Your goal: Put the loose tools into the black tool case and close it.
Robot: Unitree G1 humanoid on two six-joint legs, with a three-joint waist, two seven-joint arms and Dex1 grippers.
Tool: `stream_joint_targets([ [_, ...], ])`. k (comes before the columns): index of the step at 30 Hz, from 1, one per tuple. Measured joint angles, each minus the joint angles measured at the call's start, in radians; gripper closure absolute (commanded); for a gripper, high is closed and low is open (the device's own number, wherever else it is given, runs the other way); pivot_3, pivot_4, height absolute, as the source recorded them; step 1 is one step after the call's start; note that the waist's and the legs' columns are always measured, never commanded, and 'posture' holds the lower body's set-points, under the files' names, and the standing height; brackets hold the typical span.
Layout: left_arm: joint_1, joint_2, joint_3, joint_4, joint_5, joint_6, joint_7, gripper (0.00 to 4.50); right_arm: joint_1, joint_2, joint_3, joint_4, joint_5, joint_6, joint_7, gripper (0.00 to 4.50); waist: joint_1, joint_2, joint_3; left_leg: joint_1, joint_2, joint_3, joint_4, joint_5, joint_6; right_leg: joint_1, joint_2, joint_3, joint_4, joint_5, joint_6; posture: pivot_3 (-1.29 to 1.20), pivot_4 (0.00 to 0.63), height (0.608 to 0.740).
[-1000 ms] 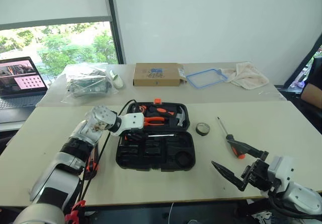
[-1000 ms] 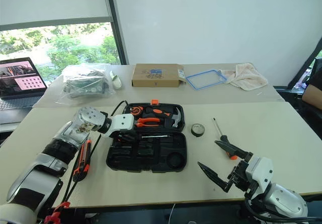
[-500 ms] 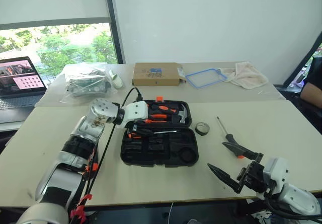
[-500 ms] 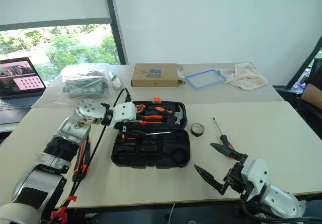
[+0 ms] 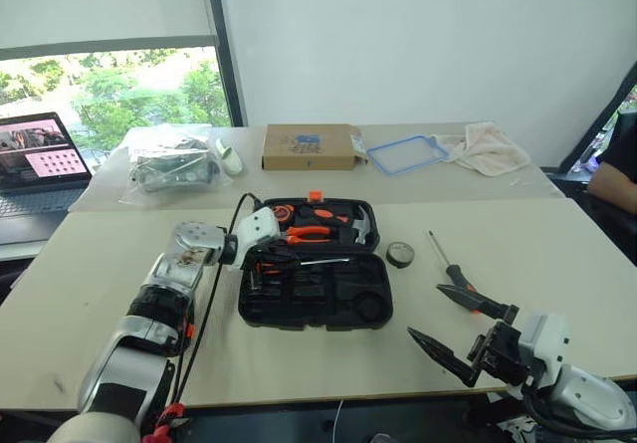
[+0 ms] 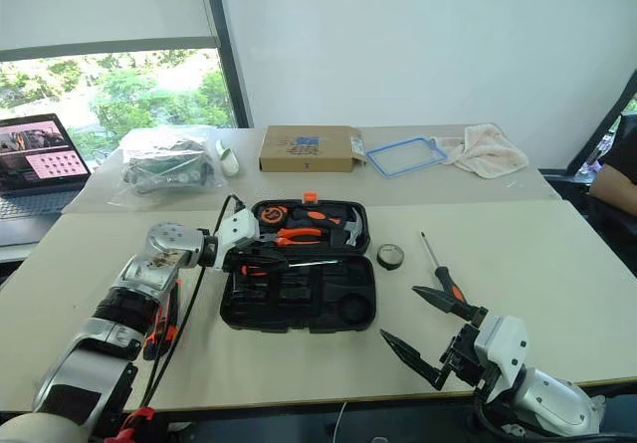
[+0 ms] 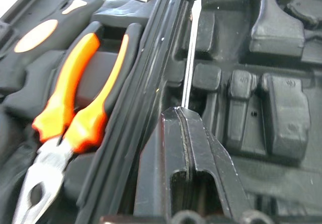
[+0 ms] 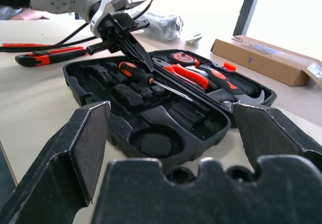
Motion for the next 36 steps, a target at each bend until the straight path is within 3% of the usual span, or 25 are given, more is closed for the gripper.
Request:
stream_joint_targets([
  [17,0.001,-0.047,-0.037,0.008,0.051,0.044,0.076,4.48,0.012,-0.002,-0.029,-0.012,0.000,0.017,-0.026,0.00,0.007,0.005,-0.014,0.004,0.000,0.000,0.001,0.000,0.000,0.004,0.000,0.001,0.000,0.000,0.000,0.00,0.150,0.740],
  [20,0.046,-0.046,0.017,0.009,-0.003,-0.032,0.063,3.82,0.071,-0.011,-0.091,-0.029,0.029,0.027,-0.034,0.00,0.006,0.005,-0.014,0.004,0.000,0.000,0.000,0.000,0.000,0.003,0.000,0.002,0.000,0.000,0.000,0.00,0.150,0.740],
  [22,0.113,-0.024,0.084,-0.017,-0.101,-0.088,-0.017,3.04,0.156,-0.015,-0.174,-0.031,0.040,0.029,-0.030,0.00,0.001,0.005,-0.014,0.004,0.000,0.000,-0.004,0.000,0.000,0.001,0.000,0.002,0.000,0.000,0.000,0.00,0.150,0.740],
  [26,0.189,0.098,0.216,-0.073,-0.218,-0.140,-0.107,1.59,0.289,-0.009,-0.299,0.000,0.042,0.014,0.004,0.00,-0.005,0.005,-0.014,0.004,0.001,0.000,-0.006,0.000,0.000,0.000,0.001,0.002,-0.002,0.000,0.000,0.00,0.150,0.740],
  [27,0.236,0.144,0.261,-0.105,-0.251,-0.173,-0.139,1.24,0.322,0.002,-0.332,0.016,0.042,0.004,0.011,0.00,-0.008,0.006,-0.015,0.006,0.001,0.001,-0.008,0.000,0.000,0.001,0.001,0.003,-0.002,0.000,0.000,0.00,0.150,0.740],
  [28,0.271,0.172,0.284,-0.119,-0.267,-0.187,-0.159,1.18,0.342,0.010,-0.353,0.026,0.042,-0.002,0.013,0.00,-0.010,0.007,-0.015,0.008,0.001,0.001,-0.009,-0.001,0.001,0.002,0.001,0.004,-0.002,0.000,0.000,0.00,0.150,0.740],
  [29,0.342,0.221,0.322,-0.128,-0.285,-0.197,-0.191,0.65,0.379,0.023,-0.390,0.054,0.042,-0.008,0.017,0.00,-0.011,0.008,-0.016,0.012,0.000,0.001,-0.011,-0.001,0.002,0.003,0.001,0.005,-0.002,0.000,-0.001,0.00,0.150,0.740],
  [31,0.427,0.263,0.364,-0.127,-0.307,-0.195,-0.215,0.14,0.404,0.032,-0.410,0.086,0.037,-0.008,0.016,0.00,-0.009,0.008,-0.015,0.016,0.000,0.001,-0.013,-0.002,0.003,0.007,0.001,0.005,-0.004,0.000,-0.001,0.00,0.150,0.740],
  [33,0.487,0.283,0.392,-0.131,-0.318,-0.194,-0.217,0.06,0.384,0.030,-0.408,0.084,0.032,0.004,-0.005,0.00,-0.007,0.007,-0.015,0.018,0.000,0.001,-0.013,-0.003,0.004,0.010,0.001,0.005,-0.005,0.000,-0.001,0.00,0.150,0.740],
  [36,0.565,0.290,0.432,-0.196,-0.359,-0.166,-0.205,0.06,0.253,-0.061,-0.368,0.041,0.031,0.213,-0.144,0.00,-0.003,0.007,-0.015,0.022,0.001,0.002,-0.013,-0.003,0.004,0.016,0.000,0.006,-0.006,0.001,0.000,0.00,0.150,0.740],
])
